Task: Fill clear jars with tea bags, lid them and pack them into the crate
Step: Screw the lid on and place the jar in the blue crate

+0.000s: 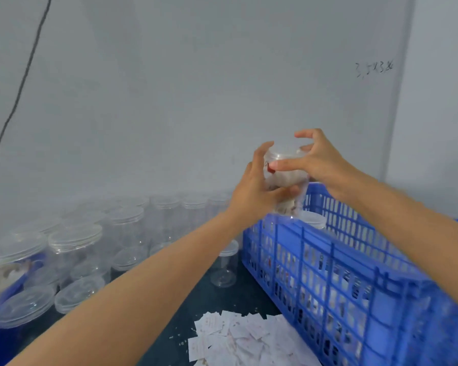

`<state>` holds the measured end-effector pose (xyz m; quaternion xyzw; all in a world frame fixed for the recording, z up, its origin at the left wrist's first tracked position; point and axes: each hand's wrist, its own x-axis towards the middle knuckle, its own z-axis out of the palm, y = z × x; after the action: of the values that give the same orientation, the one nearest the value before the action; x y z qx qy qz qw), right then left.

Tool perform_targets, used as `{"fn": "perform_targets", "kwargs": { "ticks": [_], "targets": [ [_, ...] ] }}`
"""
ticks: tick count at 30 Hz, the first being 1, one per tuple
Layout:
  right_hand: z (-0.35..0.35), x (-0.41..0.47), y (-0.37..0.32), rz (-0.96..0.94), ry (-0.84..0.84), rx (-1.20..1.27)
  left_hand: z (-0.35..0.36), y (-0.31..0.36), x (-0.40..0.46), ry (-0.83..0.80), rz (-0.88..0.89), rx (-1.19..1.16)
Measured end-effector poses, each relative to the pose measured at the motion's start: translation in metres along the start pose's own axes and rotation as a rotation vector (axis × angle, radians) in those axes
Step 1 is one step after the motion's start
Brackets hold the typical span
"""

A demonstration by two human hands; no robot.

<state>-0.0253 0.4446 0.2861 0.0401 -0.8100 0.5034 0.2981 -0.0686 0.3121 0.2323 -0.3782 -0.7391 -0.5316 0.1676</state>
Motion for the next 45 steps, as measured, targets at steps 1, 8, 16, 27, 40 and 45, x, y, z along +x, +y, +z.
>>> {"fn": "perform_targets", "kwargs": {
  "ticks": [1, 8, 16, 27, 40, 45],
  "targets": [
    [-0.01, 0.003, 0.001, -0.008, 0.025, -0.019, 0.008, 0.003, 0.009, -0.009, 0.013, 0.0],
    [-0.065, 0.009, 0.023, 0.002, 0.123, -0.179, 0.063, 0.012, 0.043, -0.1, 0.012, -0.081],
    [-0.086, -0.001, 0.078, 0.271, -0.021, -0.321, 0.102, -0.003, 0.042, -0.362, -0.07, 0.094],
    [-0.072, -0.01, 0.136, 0.664, -0.25, -0.237, 0.102, -0.016, 0.031, -0.672, -0.071, 0.46],
    [-0.077, -0.012, 0.136, 0.754, -0.364, -0.031, 0.105, -0.018, 0.032, -0.685, 0.199, 0.66],
    [-0.077, -0.014, 0.131, 0.744, -0.42, -0.131, 0.102, -0.016, 0.026, -0.685, 0.198, 0.689]
  ]
}}
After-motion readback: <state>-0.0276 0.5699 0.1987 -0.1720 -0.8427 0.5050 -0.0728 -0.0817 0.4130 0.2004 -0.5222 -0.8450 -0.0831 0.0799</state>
